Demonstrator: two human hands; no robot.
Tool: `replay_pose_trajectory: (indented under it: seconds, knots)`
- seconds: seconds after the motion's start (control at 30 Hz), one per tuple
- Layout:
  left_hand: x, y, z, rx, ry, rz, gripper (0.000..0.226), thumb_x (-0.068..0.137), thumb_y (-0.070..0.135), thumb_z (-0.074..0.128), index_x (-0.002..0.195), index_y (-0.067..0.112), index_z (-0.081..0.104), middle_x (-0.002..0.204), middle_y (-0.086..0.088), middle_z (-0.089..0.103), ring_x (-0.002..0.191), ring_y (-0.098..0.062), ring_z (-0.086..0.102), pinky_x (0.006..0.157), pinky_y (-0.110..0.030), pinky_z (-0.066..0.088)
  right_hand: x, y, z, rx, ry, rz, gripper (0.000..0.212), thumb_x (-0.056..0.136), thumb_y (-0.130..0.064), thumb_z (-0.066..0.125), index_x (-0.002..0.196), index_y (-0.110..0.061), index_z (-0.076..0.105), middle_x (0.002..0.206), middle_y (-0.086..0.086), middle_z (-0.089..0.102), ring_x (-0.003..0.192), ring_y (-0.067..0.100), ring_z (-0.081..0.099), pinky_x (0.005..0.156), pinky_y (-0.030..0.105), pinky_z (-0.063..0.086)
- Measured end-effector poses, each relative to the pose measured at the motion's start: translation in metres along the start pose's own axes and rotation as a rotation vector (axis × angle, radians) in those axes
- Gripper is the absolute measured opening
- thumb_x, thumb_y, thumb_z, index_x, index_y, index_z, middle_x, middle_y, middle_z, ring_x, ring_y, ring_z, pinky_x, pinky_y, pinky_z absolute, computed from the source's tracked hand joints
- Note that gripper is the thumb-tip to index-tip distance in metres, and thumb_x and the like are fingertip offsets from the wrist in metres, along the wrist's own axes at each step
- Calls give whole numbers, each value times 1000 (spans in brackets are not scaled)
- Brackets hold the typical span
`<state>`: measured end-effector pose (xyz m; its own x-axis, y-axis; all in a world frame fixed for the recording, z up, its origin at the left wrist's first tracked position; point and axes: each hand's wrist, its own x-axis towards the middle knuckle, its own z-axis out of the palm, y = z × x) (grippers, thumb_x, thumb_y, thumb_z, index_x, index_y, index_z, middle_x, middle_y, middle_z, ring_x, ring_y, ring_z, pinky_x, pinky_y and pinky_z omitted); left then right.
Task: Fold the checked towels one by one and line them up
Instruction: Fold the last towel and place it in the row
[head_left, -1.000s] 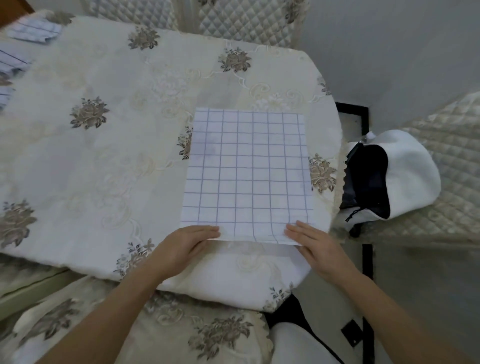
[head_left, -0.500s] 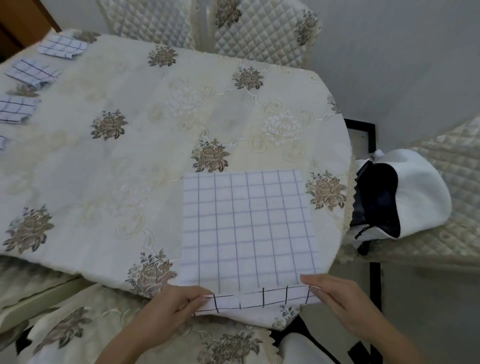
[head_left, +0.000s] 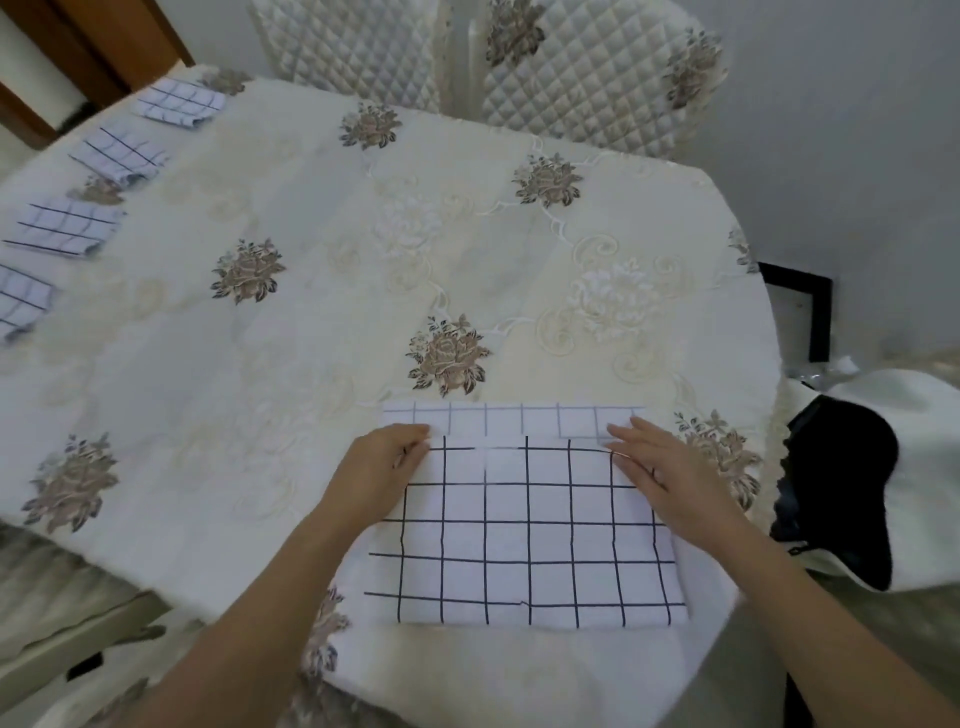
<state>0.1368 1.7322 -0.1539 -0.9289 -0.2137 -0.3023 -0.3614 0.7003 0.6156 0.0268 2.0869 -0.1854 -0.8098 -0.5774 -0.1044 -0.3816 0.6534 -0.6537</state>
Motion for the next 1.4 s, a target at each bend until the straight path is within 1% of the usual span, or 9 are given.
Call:
replay_pose_trajectory:
  seconds: [0.17, 0.27, 0.4, 0.5, 0.8, 0.97, 1.13, 1.33, 1.4]
  knots:
    - [25, -17, 16, 142, 164, 85, 18, 97, 21, 62, 105, 13, 76, 123, 2, 66, 114, -22, 56, 96, -44, 50, 35, 17, 11, -131, 104, -39, 33, 102, -38, 51, 113, -19, 75, 127, -2, 67, 128, 24, 52, 110, 31, 35]
    - [32, -20, 21, 196, 250, 130, 11, 95, 20, 64, 96, 15, 74, 119, 1, 64, 108, -23, 56, 87, -44, 49, 44, 18, 13, -162, 208, -85, 36, 97, -40, 49, 106, -20, 77, 114, -3, 71, 110, 25, 58, 97, 37, 47]
    - [46, -22, 20, 201, 317, 151, 11, 95, 20, 63, 95, 12, 71, 112, 1, 62, 98, -24, 56, 81, -44, 49, 62, 18, 8, -130, 247, -82, 27, 96, -35, 58, 102, -17, 78, 99, -5, 70, 95, 19, 53, 89, 22, 39]
    - [54, -27, 19, 182, 336, 176, 6, 93, 15, 67, 96, 11, 69, 104, 3, 61, 94, -23, 56, 78, -47, 50, 72, 17, 5, -114, 241, -74, 25, 97, -35, 61, 100, -17, 77, 92, -6, 65, 87, 17, 49, 81, 23, 40]
    - [65, -28, 23, 245, 412, 218, 6, 89, 13, 72, 91, 15, 67, 95, 2, 61, 87, -26, 55, 71, -42, 44, 76, 19, 7, -65, 254, 31, 18, 87, -13, 74, 105, -15, 74, 96, 0, 58, 92, 19, 58, 82, 31, 47]
    - [70, -29, 27, 259, 438, 205, 7, 88, 16, 74, 88, 15, 67, 93, 1, 60, 85, -24, 54, 71, -37, 36, 74, 20, 4, -69, 281, 45, 14, 89, -9, 72, 102, -12, 74, 95, 1, 59, 88, 16, 58, 83, 18, 40]
    - [73, -30, 28, 220, 421, 172, 6, 91, 23, 69, 89, 18, 66, 94, 4, 58, 89, -20, 50, 78, -34, 28, 73, 22, 0, -77, 324, 101, 5, 88, -8, 72, 91, -12, 72, 91, -3, 55, 74, 0, 51, 75, 4, 36]
    - [77, -34, 28, 223, 421, 168, 10, 91, 28, 68, 91, 19, 65, 93, 3, 59, 90, -24, 53, 78, -39, 35, 76, 22, 2, -82, 323, 132, 2, 90, -9, 70, 90, -11, 70, 93, -1, 53, 80, 8, 49, 75, 9, 34]
    - [77, -31, 27, 279, 420, 143, 14, 92, 32, 67, 97, 19, 65, 97, 1, 59, 95, -26, 53, 80, -42, 36, 76, 23, 3, -108, 326, 146, 3, 90, -11, 70, 92, -11, 70, 94, 1, 53, 86, 15, 51, 80, 19, 37]
